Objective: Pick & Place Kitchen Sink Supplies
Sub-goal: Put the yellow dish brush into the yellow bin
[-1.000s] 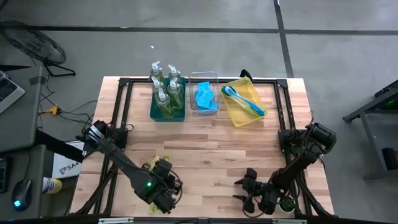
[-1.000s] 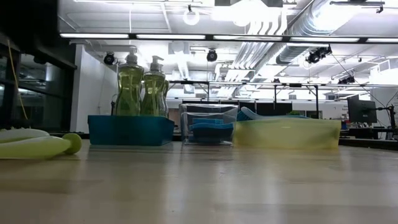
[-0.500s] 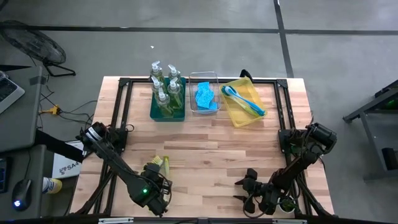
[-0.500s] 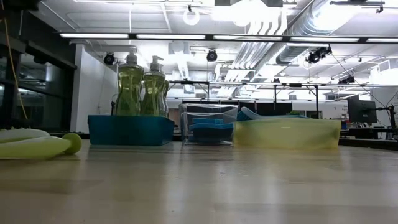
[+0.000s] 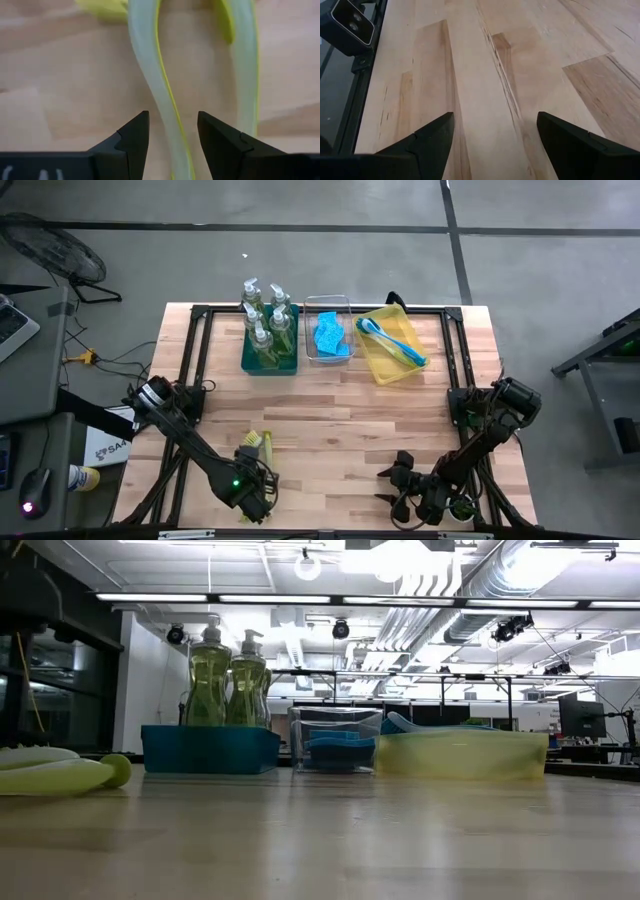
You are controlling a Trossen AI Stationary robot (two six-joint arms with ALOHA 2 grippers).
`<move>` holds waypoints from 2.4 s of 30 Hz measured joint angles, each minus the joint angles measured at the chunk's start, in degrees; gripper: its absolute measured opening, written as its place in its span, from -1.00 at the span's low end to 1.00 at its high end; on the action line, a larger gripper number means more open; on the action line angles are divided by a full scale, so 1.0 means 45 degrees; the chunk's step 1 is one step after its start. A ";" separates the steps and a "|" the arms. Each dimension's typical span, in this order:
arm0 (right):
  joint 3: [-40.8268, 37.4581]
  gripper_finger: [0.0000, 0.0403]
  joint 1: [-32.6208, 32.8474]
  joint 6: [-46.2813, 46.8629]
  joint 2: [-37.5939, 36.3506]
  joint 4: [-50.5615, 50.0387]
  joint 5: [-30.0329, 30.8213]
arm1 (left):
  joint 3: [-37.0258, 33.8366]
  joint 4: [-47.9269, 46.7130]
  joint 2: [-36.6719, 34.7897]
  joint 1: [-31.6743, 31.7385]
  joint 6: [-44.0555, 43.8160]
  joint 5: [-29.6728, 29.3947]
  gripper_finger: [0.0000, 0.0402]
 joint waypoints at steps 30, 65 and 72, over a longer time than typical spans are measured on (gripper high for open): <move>0.0001 0.39 -0.0003 0.0146 0.0005 0.0044 -0.0008 | -0.0635 0.2130 -0.0005 0.0005 0.0000 0.3114 -0.28; 0.0002 0.39 -0.0001 -0.0499 0.0005 0.1199 0.1320 | 0.3311 -0.2403 0.0024 0.0005 0.4554 -0.4705 -0.72; 0.0002 0.39 -0.0031 -0.2822 0.0005 0.3770 0.2282 | 0.3460 -0.0006 0.0010 0.0009 0.7562 -0.8505 -0.72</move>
